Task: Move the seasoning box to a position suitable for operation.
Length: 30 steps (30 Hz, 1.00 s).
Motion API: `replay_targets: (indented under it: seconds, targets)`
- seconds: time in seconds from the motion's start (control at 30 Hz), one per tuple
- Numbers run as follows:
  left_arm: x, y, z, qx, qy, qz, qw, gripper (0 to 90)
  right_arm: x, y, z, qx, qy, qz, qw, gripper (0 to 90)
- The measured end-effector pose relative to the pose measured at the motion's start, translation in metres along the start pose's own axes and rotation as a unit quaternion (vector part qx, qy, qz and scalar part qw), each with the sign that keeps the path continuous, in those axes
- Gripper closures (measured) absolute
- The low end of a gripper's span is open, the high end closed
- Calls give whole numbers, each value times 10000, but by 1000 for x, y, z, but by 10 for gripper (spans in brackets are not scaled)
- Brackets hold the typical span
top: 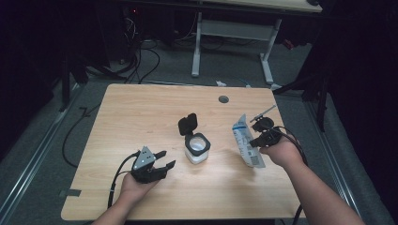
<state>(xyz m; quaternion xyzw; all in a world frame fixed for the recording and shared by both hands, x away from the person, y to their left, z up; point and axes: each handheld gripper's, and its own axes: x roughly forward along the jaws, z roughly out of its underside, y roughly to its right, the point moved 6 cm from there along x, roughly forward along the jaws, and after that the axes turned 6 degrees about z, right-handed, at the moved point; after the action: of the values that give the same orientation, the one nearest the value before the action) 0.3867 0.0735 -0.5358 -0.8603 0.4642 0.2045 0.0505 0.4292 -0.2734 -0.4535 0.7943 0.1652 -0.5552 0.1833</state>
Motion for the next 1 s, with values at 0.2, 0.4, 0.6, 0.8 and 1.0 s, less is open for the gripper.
replay_targets:
  seconds: [0.2, 0.4, 0.6, 0.8, 1.0]
  targets:
    - [0, -1, 0, 22, -5, -37, 10000, 453, 2, 6, -2, 35, 39, 108, 9999, 897]
    - [0, -1, 0, 19, 2, -45, 10000, 453, 3, 2, -5, 3, 123, 85, 9999, 897]
    - [0, 0, 0, 48, 4, -66, 10000, 445, 4, 3, -6, 7, 181, 122, 9998, 897]
    - [0, 0, 1, 54, -2, -58, 10000, 445, 4, 3, -3, 33, 262, 125, 9996, 897]
    - [1, 0, 2, 34, -29, -48, 10000, 445, 1, 5, -3, 87, 423, 144, 9990, 897]
